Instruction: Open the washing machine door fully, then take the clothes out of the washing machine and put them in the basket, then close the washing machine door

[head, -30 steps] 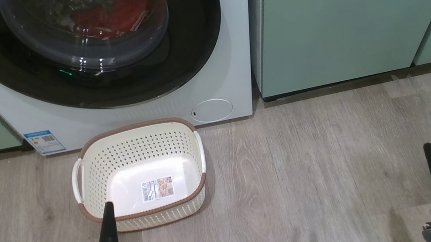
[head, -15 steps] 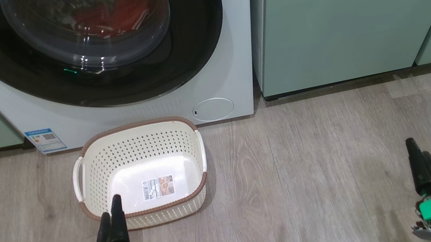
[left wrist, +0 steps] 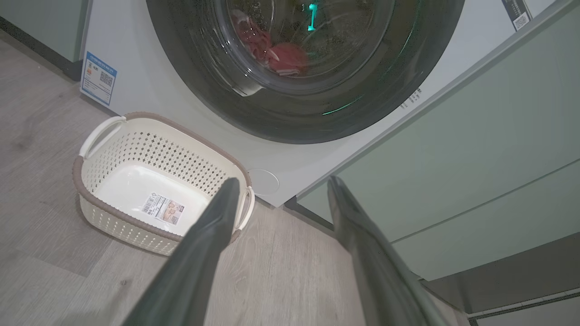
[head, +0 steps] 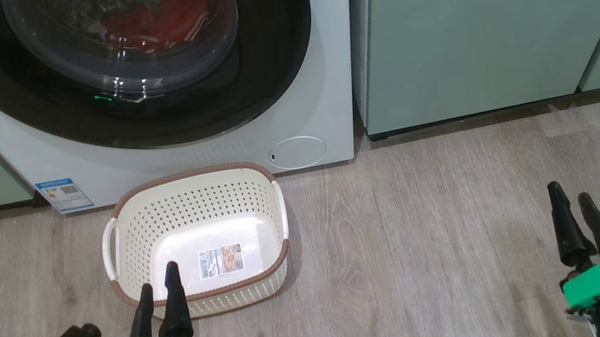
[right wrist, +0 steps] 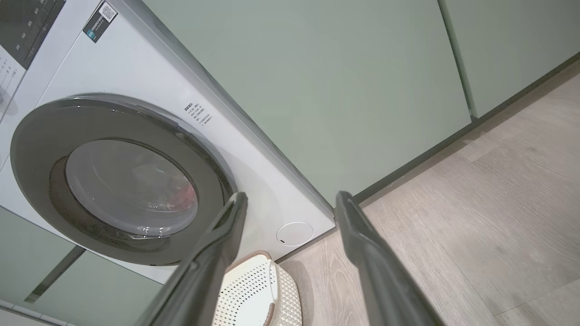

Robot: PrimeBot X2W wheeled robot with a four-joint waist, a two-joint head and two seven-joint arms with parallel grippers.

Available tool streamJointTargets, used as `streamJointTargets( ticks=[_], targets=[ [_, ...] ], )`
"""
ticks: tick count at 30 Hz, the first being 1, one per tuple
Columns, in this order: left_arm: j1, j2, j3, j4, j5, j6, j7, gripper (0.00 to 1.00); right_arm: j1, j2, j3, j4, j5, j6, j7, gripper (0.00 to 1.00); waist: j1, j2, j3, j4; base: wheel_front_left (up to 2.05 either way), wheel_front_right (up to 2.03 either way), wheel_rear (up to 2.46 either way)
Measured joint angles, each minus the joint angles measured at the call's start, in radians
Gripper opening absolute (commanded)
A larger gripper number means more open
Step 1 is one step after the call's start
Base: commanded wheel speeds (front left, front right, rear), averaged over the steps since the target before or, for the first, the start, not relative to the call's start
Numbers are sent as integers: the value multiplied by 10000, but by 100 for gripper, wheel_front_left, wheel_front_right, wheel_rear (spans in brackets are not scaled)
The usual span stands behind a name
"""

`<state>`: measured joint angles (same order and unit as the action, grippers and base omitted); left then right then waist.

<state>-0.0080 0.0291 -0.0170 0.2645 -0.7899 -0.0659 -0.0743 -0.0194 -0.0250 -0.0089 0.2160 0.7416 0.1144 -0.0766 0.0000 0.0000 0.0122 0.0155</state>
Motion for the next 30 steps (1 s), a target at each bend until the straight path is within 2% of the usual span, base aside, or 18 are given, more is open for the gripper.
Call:
streamJointTargets(
  ticks=[30],
  targets=[
    [-377,48,-263,104,3595,485,-861,100,-9,-58,297,-169,-3881,13,-840,100,0,0,60,2,0,0,0]
  ],
)
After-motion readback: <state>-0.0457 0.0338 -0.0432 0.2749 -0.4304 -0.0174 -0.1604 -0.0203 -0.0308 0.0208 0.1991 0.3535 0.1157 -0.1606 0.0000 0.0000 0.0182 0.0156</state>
